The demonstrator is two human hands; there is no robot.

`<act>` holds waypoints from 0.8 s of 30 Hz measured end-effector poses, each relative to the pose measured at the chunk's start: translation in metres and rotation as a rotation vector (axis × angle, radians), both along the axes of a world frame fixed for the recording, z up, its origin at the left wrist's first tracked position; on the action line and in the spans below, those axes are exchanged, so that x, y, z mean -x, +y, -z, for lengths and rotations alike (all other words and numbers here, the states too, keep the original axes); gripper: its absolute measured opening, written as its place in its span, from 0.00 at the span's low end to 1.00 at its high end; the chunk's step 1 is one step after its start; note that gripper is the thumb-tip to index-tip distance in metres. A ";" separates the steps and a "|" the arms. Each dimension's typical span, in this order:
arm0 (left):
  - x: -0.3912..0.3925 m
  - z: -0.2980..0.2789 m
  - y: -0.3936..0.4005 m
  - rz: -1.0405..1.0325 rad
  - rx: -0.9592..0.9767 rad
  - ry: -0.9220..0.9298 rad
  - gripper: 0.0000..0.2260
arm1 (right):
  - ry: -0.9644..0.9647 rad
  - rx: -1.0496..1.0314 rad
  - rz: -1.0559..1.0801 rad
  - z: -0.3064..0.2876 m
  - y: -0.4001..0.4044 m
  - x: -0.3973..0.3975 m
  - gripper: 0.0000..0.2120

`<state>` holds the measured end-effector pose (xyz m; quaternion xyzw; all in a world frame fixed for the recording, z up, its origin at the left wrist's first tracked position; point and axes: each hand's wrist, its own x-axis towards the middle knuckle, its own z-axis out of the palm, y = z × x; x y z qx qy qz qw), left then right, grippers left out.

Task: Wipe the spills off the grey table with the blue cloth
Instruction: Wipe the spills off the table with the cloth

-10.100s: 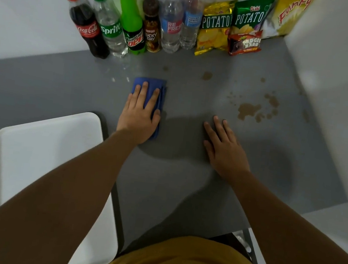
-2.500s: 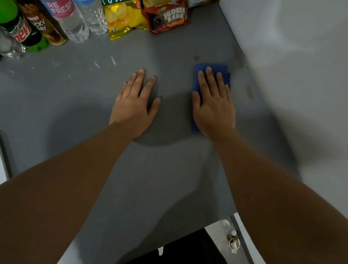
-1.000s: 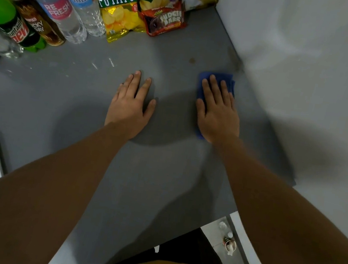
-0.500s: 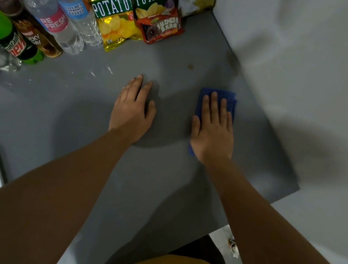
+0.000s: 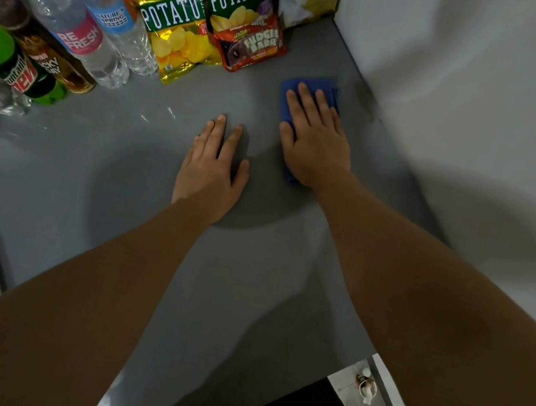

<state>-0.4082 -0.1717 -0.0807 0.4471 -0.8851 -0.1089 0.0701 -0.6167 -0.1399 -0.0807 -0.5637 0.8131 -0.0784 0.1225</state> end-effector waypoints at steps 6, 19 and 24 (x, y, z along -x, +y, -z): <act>-0.001 -0.001 -0.002 -0.010 0.003 0.017 0.27 | -0.003 -0.004 0.190 0.002 0.030 0.005 0.30; -0.001 0.006 -0.004 -0.022 0.037 0.046 0.27 | 0.002 0.012 0.064 0.002 -0.013 0.003 0.30; -0.002 0.005 -0.003 -0.019 0.031 0.046 0.27 | 0.007 0.008 0.124 0.001 -0.019 0.031 0.30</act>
